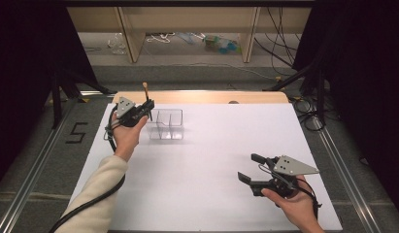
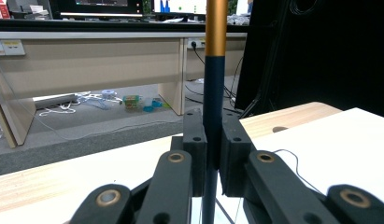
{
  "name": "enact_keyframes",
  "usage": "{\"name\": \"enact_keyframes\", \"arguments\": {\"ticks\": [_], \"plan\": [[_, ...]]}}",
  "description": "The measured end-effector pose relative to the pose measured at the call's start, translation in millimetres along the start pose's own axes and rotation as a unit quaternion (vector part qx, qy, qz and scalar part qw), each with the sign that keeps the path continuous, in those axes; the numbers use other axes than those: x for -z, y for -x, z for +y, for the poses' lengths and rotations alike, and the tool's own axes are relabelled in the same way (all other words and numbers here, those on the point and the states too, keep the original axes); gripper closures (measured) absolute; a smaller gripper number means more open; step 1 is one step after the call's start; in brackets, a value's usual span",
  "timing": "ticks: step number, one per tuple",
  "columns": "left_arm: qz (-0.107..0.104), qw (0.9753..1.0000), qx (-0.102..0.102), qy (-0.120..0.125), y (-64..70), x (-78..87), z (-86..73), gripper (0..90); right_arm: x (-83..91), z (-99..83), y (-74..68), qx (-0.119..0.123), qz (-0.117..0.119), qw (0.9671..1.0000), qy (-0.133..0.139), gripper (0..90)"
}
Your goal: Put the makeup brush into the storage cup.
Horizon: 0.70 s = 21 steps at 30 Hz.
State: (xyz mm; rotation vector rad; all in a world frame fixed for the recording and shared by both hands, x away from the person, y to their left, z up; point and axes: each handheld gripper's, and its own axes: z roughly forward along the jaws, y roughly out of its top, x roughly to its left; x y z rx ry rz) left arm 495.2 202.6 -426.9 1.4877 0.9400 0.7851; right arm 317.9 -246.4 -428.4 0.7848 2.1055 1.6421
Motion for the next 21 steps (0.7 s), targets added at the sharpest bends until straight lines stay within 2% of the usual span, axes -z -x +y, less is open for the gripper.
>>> {"name": "enact_keyframes", "arguments": {"ticks": [3,6,11,18,21], "plan": [[0.0,1.0,0.002,-0.001,0.6,-0.2,-0.7,83.1,1.6,0.5,0.2,0.002,-0.003,0.9999,-0.011,21.8],[-0.001,1.0,0.008,-0.002,1.9,-0.6,-1.6,83.1,1.6,0.5,0.1,0.002,-0.003,0.9999,-0.011,21.8],[0.001,1.0,0.001,-0.002,0.6,-0.9,-2.2,83.1,1.1,0.3,0.0,0.001,-0.004,0.9999,-0.01,21.8],[0.002,1.0,0.008,-0.004,1.5,-1.1,-3.6,83.1,1.1,0.4,-0.1,0.002,-0.003,0.9999,-0.011,21.8],[0.002,1.0,0.003,-0.006,1.0,-1.1,-3.8,83.1,0.5,0.0,-0.3,0.001,-0.006,1.0,-0.007,21.8]]}}
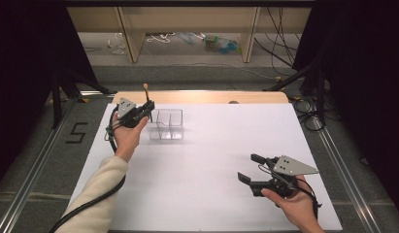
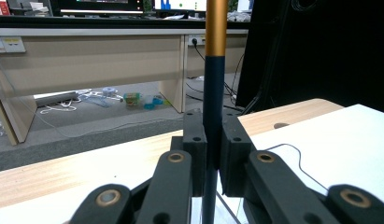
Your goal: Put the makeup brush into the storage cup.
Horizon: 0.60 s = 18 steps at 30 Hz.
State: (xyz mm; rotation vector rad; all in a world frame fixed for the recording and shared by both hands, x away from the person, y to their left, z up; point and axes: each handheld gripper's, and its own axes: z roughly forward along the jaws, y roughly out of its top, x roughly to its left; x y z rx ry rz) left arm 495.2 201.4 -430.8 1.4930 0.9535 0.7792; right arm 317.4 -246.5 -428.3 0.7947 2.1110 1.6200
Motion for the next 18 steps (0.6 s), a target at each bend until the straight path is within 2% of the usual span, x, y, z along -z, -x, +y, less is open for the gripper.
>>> {"name": "enact_keyframes", "arguments": {"ticks": [9,12,13,18], "plan": [[0.001,1.0,0.004,-0.002,-0.2,-0.2,-1.5,83.1,-0.1,0.0,-0.1,0.0,0.0,1.0,0.0,21.8],[0.001,1.0,0.003,-0.003,-0.6,-0.3,-2.0,83.0,0.5,-0.1,-1.4,-0.01,0.003,0.9999,-0.007,21.8],[0.001,1.0,0.003,-0.004,-0.7,-0.3,-2.0,83.0,-0.1,0.1,0.0,0.001,0.001,1.0,0.0,21.8],[0.001,1.0,0.003,-0.004,-0.8,-0.5,-2.5,83.0,-0.1,0.0,0.0,0.001,0.002,1.0,-0.001,21.8]]}}
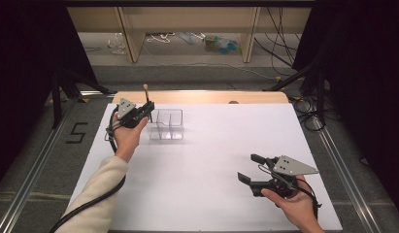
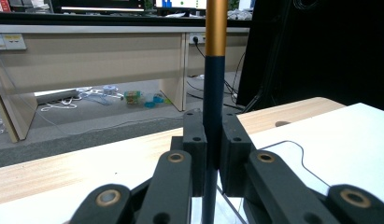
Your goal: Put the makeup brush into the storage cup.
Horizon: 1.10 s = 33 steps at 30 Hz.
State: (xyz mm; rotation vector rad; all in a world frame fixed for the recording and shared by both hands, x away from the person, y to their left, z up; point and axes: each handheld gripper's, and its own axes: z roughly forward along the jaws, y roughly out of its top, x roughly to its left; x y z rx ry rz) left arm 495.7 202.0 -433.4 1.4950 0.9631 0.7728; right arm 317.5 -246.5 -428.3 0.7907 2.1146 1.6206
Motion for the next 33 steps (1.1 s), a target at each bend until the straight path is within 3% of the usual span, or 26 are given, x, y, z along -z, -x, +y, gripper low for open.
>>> {"name": "enact_keyframes", "arguments": {"ticks": [5,8,13,33], "plan": [[-0.001,1.0,0.002,0.0,0.6,-0.7,-0.5,83.0,0.6,-0.2,-1.5,-0.011,0.001,0.9999,-0.007,21.8],[0.0,1.0,0.001,0.0,-0.1,-0.5,-0.7,83.0,0.0,0.0,-0.1,0.0,0.0,1.0,0.0,21.8],[0.003,1.0,0.004,-0.004,-0.7,-0.5,-2.4,83.0,0.7,0.0,-1.9,-0.015,0.006,0.9998,-0.009,21.8],[0.001,1.0,0.006,-0.005,-1.0,-1.6,-4.7,83.0,-0.5,-0.2,-0.1,-0.002,0.002,1.0,-0.001,21.8]]}}
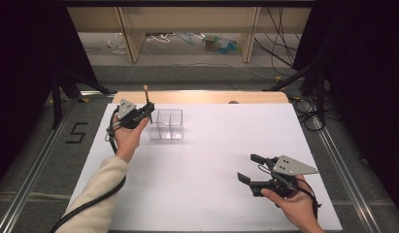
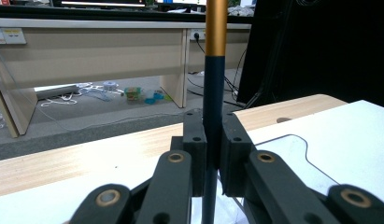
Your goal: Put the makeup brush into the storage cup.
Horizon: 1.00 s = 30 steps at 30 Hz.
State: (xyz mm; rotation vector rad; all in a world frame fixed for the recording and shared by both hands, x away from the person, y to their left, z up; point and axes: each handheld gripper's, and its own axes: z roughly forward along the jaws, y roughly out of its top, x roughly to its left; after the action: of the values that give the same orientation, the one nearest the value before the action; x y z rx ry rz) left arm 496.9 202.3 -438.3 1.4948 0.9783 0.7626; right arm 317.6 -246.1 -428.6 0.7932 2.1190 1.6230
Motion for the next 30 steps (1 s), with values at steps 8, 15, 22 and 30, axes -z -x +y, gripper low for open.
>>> {"name": "enact_keyframes", "arguments": {"ticks": [8,15,22,30], "plan": [[0.002,1.0,0.004,-0.003,0.2,-0.3,-1.6,82.9,0.0,0.1,0.1,0.0,0.001,1.0,0.0,21.8],[0.002,1.0,-0.002,-0.006,-0.4,-0.4,-2.5,82.9,-0.1,0.1,0.0,0.0,0.001,1.0,0.0,21.8],[0.004,1.0,0.001,-0.005,-1.5,-0.1,-2.6,82.9,0.0,-0.1,0.1,0.001,0.0,1.0,-0.001,21.8],[0.005,1.0,0.005,-0.005,-2.6,0.9,-1.7,82.8,0.0,0.0,0.0,0.0,0.0,1.0,-0.001,21.8]]}}
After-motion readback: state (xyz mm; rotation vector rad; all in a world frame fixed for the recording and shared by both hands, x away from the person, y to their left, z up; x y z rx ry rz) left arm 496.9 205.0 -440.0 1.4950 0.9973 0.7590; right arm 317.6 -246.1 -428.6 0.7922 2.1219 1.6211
